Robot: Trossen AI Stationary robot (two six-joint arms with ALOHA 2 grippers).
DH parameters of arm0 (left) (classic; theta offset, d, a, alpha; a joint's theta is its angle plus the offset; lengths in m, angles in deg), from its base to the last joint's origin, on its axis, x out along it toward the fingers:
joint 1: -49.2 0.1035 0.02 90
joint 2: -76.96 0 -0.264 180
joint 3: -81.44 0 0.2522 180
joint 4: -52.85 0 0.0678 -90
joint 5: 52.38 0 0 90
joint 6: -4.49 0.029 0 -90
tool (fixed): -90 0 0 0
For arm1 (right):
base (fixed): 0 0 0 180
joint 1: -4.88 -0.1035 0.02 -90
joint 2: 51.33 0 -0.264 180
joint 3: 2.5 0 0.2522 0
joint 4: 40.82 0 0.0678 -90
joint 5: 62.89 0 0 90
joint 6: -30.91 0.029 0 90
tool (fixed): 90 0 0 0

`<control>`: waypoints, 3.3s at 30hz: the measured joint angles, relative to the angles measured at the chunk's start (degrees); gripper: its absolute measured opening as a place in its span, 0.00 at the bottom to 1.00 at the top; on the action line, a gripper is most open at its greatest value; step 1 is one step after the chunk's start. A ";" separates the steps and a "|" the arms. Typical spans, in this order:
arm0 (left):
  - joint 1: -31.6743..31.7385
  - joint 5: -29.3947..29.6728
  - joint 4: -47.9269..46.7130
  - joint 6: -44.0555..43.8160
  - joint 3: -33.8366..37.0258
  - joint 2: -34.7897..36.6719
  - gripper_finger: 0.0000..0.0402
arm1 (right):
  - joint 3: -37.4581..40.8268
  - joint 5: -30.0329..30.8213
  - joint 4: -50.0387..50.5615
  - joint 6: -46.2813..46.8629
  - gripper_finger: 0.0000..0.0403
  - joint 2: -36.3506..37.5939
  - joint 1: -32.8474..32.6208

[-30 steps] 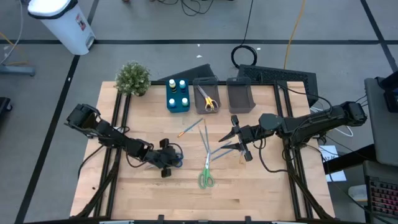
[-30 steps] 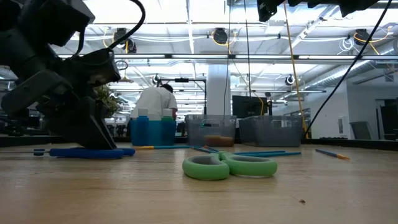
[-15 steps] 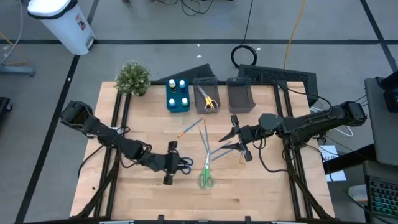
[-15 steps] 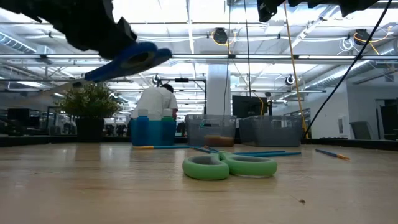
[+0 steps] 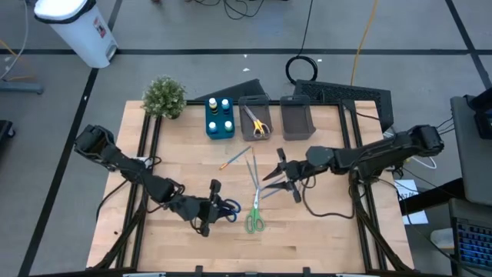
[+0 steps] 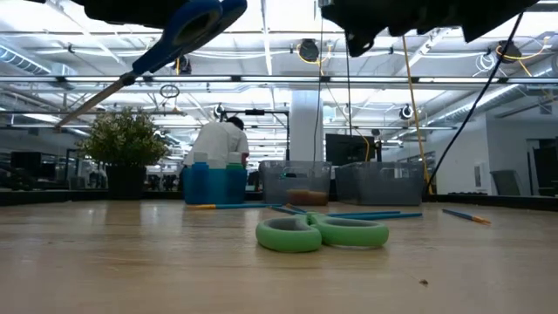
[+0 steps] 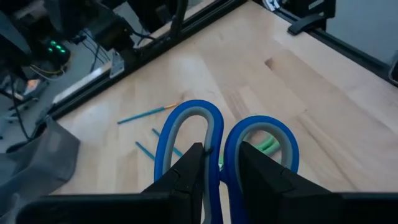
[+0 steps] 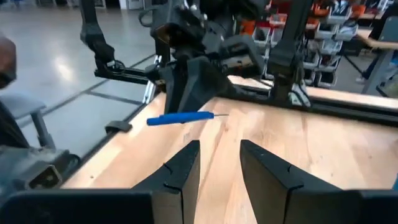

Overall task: Pick & Place Paint Supplies
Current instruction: Put the blue scissors into the left black bin

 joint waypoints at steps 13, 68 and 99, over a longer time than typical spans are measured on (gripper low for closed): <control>0.30 2.61 -0.98 9.20 -0.04 0.02 0.21 | -3.92 2.75 -17.42 -2.48 0.54 -18.92 -1.69; 2.76 24.14 -8.89 7.28 -0.06 0.11 0.20 | -19.39 10.86 -12.49 17.23 0.56 -33.05 -0.03; 1.80 20.61 -12.20 1.54 0.02 0.17 0.30 | -21.33 4.29 -13.15 23.66 0.09 -35.90 1.79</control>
